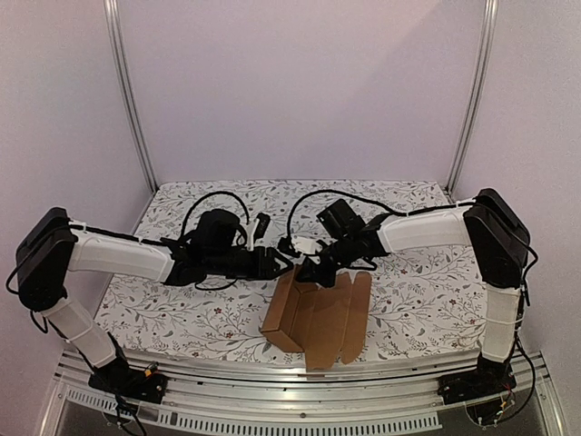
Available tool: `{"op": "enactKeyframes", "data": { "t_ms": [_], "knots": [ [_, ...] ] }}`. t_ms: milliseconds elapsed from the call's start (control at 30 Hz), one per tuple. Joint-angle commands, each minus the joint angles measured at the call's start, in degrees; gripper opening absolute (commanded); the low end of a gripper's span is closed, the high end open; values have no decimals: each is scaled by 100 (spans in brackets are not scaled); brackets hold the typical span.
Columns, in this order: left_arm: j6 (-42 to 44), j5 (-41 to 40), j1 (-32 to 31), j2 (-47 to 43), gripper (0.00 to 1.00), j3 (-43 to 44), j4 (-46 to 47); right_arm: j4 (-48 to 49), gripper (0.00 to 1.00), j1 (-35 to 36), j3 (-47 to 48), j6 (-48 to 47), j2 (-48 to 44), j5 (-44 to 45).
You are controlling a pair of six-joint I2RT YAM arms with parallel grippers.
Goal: Fold the paper box
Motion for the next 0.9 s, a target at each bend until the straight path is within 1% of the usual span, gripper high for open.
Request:
{"op": "enactKeyframes", "data": {
  "t_ms": [0, 167, 233, 567, 867],
  "knots": [
    [29, -87, 149, -279, 51, -178, 69, 365, 7, 6, -266, -69, 89, 73],
    [7, -312, 235, -271, 47, -167, -98, 490, 8, -21, -395, -66, 82, 80],
    [5, -366, 238, -118, 46, -26, -185, 487, 8, -24, -390, -65, 86, 71],
    [-286, -30, 185, 781, 40, 408, 249, 483, 9, -22, -390, -56, 95, 88],
    [-477, -233, -1, 1204, 37, 426, 186, 488, 11, -26, -398, -65, 137, 160]
  ]
}}
